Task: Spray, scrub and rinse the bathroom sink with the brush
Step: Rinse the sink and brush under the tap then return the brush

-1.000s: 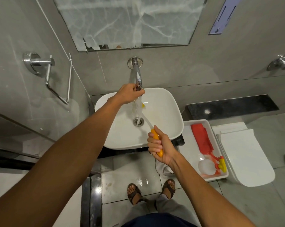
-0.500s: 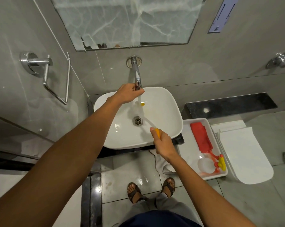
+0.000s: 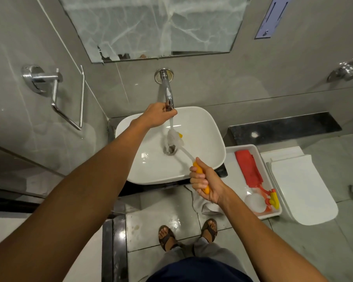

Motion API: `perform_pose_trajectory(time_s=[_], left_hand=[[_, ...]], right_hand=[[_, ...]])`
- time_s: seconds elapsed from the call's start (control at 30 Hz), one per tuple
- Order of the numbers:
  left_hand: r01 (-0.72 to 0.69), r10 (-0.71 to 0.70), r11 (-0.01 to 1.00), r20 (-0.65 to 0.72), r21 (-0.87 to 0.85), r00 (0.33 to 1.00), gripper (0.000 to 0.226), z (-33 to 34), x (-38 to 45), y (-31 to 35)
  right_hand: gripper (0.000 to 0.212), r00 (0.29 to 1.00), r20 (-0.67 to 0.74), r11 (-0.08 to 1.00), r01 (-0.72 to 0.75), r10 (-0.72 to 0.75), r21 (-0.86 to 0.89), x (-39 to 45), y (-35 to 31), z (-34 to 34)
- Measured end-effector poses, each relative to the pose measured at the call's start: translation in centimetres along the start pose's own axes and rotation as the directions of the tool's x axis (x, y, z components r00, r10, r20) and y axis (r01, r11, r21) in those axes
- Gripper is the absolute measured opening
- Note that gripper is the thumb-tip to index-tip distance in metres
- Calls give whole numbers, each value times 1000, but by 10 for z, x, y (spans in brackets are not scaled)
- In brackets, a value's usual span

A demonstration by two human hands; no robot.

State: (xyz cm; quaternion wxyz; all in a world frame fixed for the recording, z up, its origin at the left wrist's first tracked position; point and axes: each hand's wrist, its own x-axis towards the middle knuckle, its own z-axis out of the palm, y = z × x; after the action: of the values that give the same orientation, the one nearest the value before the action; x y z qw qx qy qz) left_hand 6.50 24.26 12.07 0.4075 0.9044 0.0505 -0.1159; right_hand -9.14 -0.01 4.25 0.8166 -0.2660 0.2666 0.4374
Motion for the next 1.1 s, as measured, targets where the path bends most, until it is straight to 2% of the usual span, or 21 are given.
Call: perform_pose_trajectory(time_s=[0.1,0.23,0.33,0.4,0.43,0.47,0.53,0.6,0.67,0.73,0.87,1.0,1.1], left_hand=[[-2,2,1000,10,14,1000,27,-1,0,0],[7,-7,1000,17,1,1000,29,-1,0,0],[8,-8,1000,18,-1,1000,27,-1,-1,1],[3,-3,1000,21,4,1000,29,-1,-1,0],[0,0,1000,21,11,1000,28,-1,0,0],[-3,3,1000,18,18,1000,27,-1,-1,0],[-13,12,1000,21,25,1000,29,-1,1,-3],[-38,35,998,59,59,998,32,-7,3,-5],[-66,53,994,130,93,990,40,-17,5,-10],[-80,66,993,158,83,985,47,-26,4,-12],[-85,95,994,134,-74,986,31,-28,3,-16],[-87,102,978,67,-190,993,36,-17,3,-23],[-63,62,980,-11,-191,998,38,-8,6,-26]], right_hand=[[45,986,161,984,-59,31,167,-1,2,-6],[45,978,204,977,-79,38,197,-5,2,-7],[45,993,115,995,-35,24,91,-5,1,-6],[46,995,-54,990,74,-81,-121,-7,2,3],[47,972,-146,945,133,-184,-300,-8,2,9],[48,928,-205,846,170,-310,-506,-10,4,15],[49,817,-178,540,183,-548,-822,-12,7,22],[51,724,-84,258,133,-685,-957,-9,10,22],[51,679,-48,132,72,-732,-989,-6,13,19],[49,652,-34,104,70,-758,-992,-2,16,17],[49,645,-40,152,118,-763,-981,1,23,9],[52,644,-50,172,128,-763,-977,3,26,3],[51,638,-42,164,134,-769,-977,5,27,2]])
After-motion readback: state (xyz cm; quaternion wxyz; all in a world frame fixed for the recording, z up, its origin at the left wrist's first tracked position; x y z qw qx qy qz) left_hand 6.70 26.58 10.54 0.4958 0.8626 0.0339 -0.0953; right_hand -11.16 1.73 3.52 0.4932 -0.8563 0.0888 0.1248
